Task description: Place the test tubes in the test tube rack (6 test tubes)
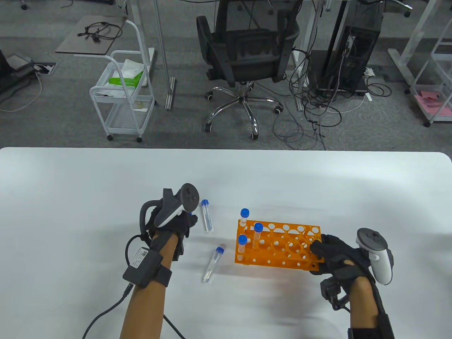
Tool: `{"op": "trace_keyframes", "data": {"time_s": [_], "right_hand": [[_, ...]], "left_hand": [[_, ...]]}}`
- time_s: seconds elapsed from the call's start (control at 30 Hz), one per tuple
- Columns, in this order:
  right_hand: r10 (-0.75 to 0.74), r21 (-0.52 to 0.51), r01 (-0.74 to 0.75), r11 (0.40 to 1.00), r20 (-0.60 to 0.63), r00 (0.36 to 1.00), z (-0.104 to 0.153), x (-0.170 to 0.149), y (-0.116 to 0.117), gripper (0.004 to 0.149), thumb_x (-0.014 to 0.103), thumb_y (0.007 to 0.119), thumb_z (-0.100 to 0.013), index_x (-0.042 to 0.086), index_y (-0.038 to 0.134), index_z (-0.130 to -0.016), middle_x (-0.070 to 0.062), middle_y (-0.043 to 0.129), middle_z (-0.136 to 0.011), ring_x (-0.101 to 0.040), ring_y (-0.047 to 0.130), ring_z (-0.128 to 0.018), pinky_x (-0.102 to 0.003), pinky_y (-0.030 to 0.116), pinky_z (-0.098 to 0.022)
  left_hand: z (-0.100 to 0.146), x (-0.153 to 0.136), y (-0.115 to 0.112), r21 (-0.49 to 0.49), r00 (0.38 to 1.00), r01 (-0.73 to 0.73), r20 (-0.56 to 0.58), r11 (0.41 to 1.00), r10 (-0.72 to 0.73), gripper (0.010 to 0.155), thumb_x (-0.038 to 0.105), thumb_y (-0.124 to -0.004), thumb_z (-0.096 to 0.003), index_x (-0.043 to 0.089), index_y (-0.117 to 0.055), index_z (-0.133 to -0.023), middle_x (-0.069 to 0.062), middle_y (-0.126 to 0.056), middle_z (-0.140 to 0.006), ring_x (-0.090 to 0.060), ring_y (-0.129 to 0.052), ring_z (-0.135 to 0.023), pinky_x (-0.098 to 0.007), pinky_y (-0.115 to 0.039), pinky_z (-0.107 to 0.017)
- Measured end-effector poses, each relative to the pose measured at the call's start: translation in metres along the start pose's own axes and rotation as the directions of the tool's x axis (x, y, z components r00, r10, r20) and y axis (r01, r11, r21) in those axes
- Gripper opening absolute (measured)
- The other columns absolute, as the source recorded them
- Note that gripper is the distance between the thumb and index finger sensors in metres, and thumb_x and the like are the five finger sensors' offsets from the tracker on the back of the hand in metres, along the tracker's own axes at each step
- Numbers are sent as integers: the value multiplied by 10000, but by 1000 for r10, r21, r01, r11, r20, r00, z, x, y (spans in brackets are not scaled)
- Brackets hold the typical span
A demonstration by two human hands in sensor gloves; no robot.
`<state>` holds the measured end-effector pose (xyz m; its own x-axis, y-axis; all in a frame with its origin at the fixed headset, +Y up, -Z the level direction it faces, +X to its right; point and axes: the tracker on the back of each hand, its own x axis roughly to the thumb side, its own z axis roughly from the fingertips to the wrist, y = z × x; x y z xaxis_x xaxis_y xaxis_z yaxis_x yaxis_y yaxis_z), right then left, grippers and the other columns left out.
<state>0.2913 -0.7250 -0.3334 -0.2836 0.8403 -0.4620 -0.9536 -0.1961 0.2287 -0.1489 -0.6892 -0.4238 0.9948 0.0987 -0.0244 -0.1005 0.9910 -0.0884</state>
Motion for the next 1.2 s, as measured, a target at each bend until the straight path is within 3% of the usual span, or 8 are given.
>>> {"op": "trace_keyframes", "data": {"time_s": [0.3,0.77,0.93,1.2], "right_hand": [[2,-4,-2,1000,5,1000,0,0,0,593,432,816,-478,133,545,-913,-192,409,-1113,-461,832,-862,-528,855,-546],[5,-6,-5,1000,1,1000,0,0,-1,592,433,816,-479,136,544,-913,-189,404,-1114,-459,832,-864,-528,855,-547],[19,-10,-19,1000,0,1000,-1,2,-1,599,433,822,-474,137,542,-913,-188,405,-1115,-460,834,-862,-528,855,-548],[23,-2,-23,1000,11,1000,-2,2,1,597,434,828,-472,139,550,-910,-185,410,-1114,-458,835,-863,-528,856,-548]], "left_hand": [[30,9,28,106,995,-55,88,993,45,537,512,-928,-308,212,-943,-752,-12,-1088,-542,-171,-1087,-378,-454,-872,-369],[86,37,61,305,977,-127,205,944,66,510,486,-910,-358,287,-885,-827,-2,-1024,-685,-183,-1041,-518,-469,-830,-462],[103,34,76,352,965,-226,211,908,159,515,480,-911,-361,268,-892,-830,-22,-1037,-677,-147,-1033,-392,-447,-850,-390],[119,38,86,392,959,-240,235,888,155,519,472,-914,-364,263,-888,-838,-28,-1039,-701,-140,-1038,-384,-438,-858,-375]]}}
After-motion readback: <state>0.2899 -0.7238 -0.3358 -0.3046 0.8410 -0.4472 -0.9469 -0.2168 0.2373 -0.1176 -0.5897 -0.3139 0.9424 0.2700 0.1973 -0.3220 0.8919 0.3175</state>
